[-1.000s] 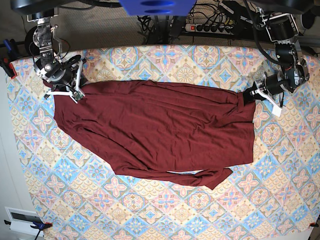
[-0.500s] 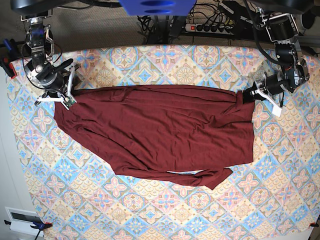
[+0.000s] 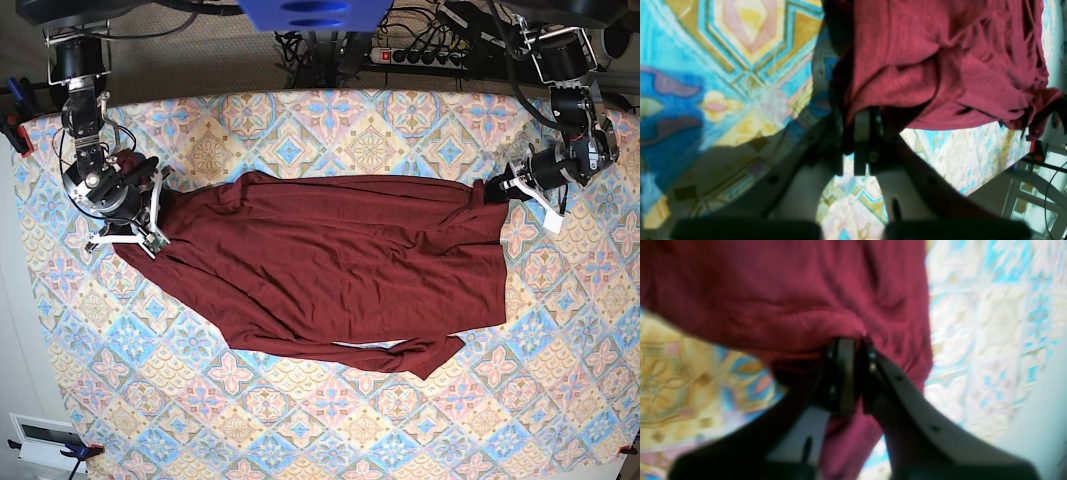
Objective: Layout the t-shirt on the table in an organized manner, then fold the t-shirt properly
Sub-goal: 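Release the fabric with the left gripper and move it down onto the shirt, then grasp the shirt edge with the left gripper, then adjust the right gripper's hold on the shirt corner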
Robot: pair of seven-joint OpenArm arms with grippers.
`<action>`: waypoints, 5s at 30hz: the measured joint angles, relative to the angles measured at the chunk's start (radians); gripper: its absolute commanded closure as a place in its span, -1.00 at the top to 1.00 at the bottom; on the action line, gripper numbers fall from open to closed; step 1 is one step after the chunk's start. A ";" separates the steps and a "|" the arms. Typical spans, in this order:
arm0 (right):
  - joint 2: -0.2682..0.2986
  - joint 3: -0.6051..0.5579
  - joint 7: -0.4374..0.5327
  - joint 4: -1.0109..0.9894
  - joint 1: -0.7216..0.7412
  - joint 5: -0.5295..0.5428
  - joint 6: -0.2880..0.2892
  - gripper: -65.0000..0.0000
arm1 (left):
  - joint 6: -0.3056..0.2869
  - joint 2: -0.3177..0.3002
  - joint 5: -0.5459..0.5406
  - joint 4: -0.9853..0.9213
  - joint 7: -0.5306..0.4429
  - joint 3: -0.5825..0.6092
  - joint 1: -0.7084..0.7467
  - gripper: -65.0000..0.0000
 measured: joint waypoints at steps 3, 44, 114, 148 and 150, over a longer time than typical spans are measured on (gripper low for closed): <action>0.000 -0.001 -0.027 -0.006 -0.029 -0.085 0.005 -0.48 | 0.001 0.000 0.000 0.000 -0.001 0.000 0.000 -0.98; -0.005 0.070 -0.007 0.095 -0.117 -0.107 0.003 -0.41 | 0.006 0.111 -0.039 0.118 0.014 0.003 0.031 -1.00; -0.034 0.070 -0.010 0.095 -0.117 -0.106 0.005 -0.41 | 0.055 0.264 -0.006 0.008 -0.043 -0.116 -0.048 0.16; -0.093 0.369 -0.033 0.118 -0.167 -0.111 0.000 -0.41 | 0.055 0.256 0.022 0.009 0.001 -0.110 -0.071 -1.00; -0.093 0.361 -0.029 0.198 -0.161 -0.103 0.006 -0.40 | 0.059 0.255 0.021 0.009 0.007 -0.110 -0.072 -1.00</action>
